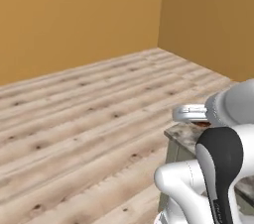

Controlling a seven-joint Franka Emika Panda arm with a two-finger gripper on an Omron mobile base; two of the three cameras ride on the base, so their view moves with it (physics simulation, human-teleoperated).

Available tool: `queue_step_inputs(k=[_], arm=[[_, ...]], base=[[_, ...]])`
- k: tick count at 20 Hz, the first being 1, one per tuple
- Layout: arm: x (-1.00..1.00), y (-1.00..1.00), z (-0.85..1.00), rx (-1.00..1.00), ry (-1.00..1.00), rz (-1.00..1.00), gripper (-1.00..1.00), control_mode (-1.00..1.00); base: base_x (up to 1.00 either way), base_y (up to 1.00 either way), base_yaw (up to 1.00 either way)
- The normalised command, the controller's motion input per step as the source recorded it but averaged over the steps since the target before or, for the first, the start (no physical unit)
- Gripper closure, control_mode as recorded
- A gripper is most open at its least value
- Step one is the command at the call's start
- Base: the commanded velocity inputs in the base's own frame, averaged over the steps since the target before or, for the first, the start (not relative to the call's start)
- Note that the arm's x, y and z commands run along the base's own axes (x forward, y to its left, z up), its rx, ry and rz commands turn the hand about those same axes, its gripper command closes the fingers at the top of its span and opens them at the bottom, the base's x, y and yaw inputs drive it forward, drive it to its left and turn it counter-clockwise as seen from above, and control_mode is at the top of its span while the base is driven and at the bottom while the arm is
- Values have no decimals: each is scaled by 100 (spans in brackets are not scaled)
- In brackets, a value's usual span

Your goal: Gather the garlic and mushroom from the fridge and place them on a tray on the dining counter. Then gather the chicken drumstick and fish from the fridge and place them on the other tray.

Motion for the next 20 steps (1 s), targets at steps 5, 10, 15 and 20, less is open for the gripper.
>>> queue_step_inputs(k=[5,10,15,20], arm=[[0,0,0,0,0,0,100,100],[0,0,0,0,0,0,100,100],[0,0,0,0,0,0,100,100],[0,0,0,0,0,0,100,100]], base=[[24,13,-53],[14,20,-56],[26,30,-52],[52,37,-46]])
